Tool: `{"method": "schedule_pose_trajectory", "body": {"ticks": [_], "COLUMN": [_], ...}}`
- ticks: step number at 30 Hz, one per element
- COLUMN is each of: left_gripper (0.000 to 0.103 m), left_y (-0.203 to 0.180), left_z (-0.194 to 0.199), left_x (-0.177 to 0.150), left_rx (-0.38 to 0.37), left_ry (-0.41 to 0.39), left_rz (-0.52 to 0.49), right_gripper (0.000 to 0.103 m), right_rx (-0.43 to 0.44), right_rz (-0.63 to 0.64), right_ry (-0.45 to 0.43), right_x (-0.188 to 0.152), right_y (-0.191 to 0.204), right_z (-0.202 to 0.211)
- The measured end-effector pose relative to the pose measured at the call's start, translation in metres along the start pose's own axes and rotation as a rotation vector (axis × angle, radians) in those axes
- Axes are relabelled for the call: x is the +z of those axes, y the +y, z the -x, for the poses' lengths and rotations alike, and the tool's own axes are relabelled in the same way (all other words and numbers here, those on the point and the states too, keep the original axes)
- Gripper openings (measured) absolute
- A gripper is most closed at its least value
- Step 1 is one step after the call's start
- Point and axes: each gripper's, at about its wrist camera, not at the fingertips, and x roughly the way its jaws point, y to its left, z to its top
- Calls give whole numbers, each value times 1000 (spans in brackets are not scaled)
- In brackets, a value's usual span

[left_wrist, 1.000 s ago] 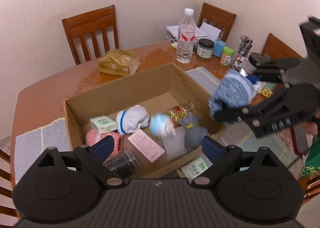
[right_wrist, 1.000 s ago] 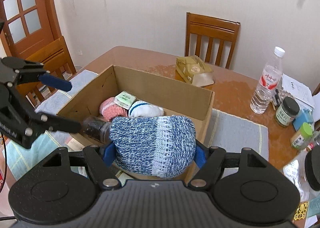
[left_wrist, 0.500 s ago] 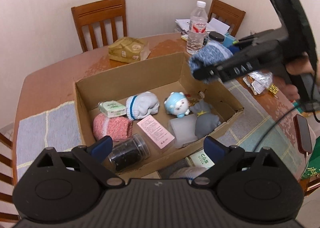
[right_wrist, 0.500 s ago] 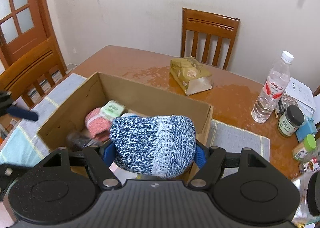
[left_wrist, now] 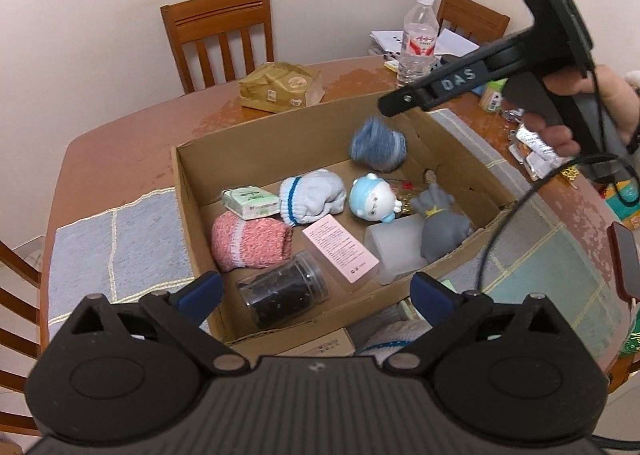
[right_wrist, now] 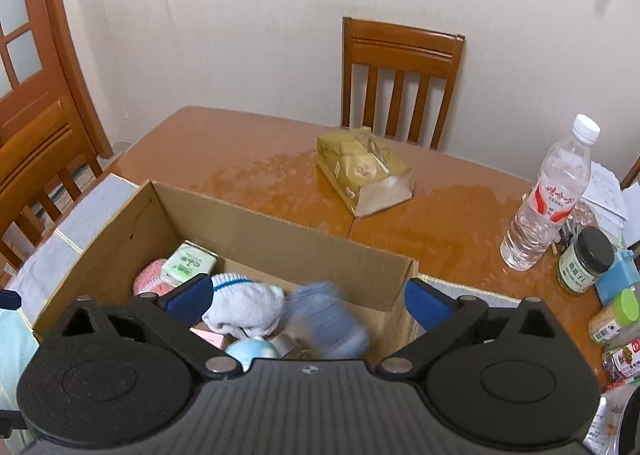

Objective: Organize objects
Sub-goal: 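Carry the snowman toy and blue sock into the cardboard box and release, then move both tools back toward the jar of brown cookies on the towel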

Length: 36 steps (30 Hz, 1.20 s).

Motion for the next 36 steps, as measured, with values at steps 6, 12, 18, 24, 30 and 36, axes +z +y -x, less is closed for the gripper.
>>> {"method": "schedule_pose_trajectory", "body": {"ticks": [6,12,18,24,30,36], "left_gripper": [100,100,101,101,101,101], "left_y": [-5,-18,-34,-45,-56,-79], "left_z": [1,4,7,9,10,8], "left_x": [-6,-22,-45,-65,-86,-100], "left_rx": [22,36,38,66,88,79], "left_ry": [8,-14,-15,-8,12,22], "left_rz": [27,42,63,103,151,143], "right_gripper": [103,103,103,103,103,103], "right_rx": [2,14,-13,-22,-18,-3], "right_rz": [15,15,-8,-21,-56,-116], "right_ry": [10,-20,-28,-46,-22,14], "right_x": [-8,-30,-66,-99,-130,-163], "right_y": [2,9,16,20,19,11], "right_z": [13,35,57,73,76,75]}}
